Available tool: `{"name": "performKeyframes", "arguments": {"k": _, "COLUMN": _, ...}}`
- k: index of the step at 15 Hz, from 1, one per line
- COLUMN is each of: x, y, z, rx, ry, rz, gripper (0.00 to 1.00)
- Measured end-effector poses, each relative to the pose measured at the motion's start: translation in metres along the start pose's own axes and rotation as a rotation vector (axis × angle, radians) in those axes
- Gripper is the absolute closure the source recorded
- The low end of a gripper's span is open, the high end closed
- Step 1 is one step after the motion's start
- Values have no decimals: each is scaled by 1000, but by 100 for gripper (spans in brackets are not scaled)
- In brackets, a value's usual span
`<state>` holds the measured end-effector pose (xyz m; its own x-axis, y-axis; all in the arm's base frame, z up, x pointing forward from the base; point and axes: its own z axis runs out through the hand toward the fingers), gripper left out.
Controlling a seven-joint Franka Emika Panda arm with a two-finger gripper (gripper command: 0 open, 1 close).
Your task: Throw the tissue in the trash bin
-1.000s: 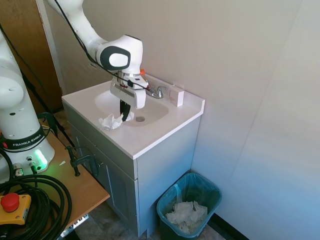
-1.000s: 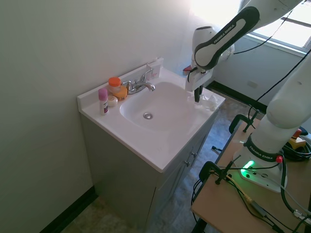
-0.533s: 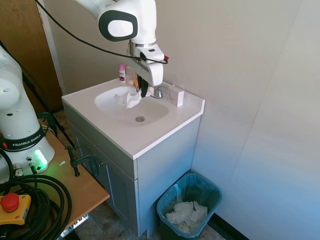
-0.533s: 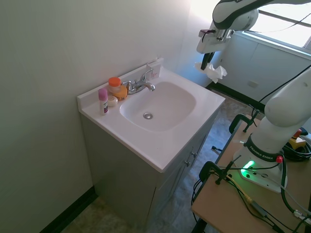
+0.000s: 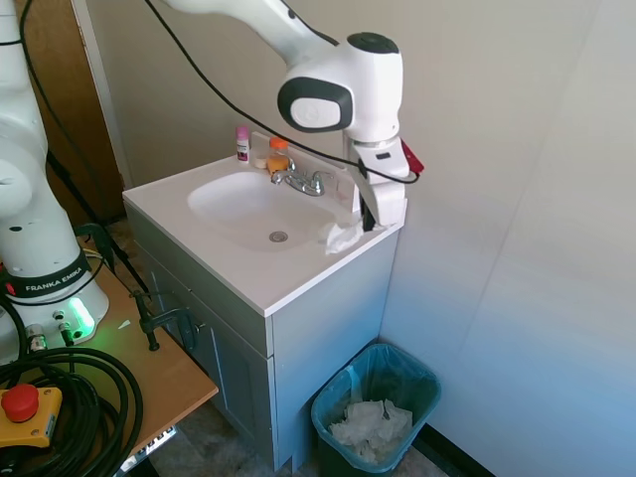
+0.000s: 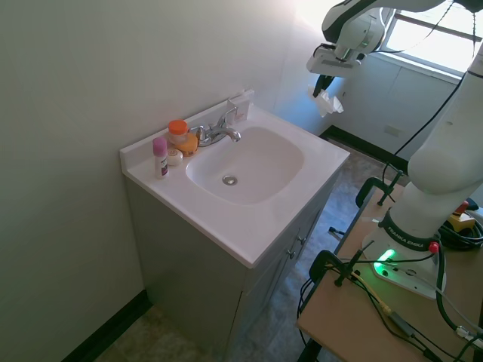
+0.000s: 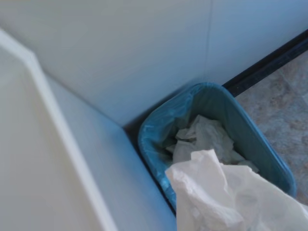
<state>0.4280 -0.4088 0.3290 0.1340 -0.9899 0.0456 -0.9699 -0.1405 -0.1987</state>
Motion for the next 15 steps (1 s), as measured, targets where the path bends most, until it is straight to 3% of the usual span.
{"name": "performKeyframes", "arguments": {"k": 4, "x": 17, "y": -3, "z": 66, "rx": -91, "ry": -22, "rz": -10, "gripper": 100}}
{"name": "performKeyframes", "arguments": {"k": 5, "x": 16, "y": -5, "z": 77, "rx": -103, "ry": -30, "rz": -19, "gripper": 0}}
{"name": "performKeyframes", "arguments": {"k": 15, "x": 6, "y": -18, "z": 91, "rx": -109, "ry": -52, "rz": -95, "gripper": 0}}
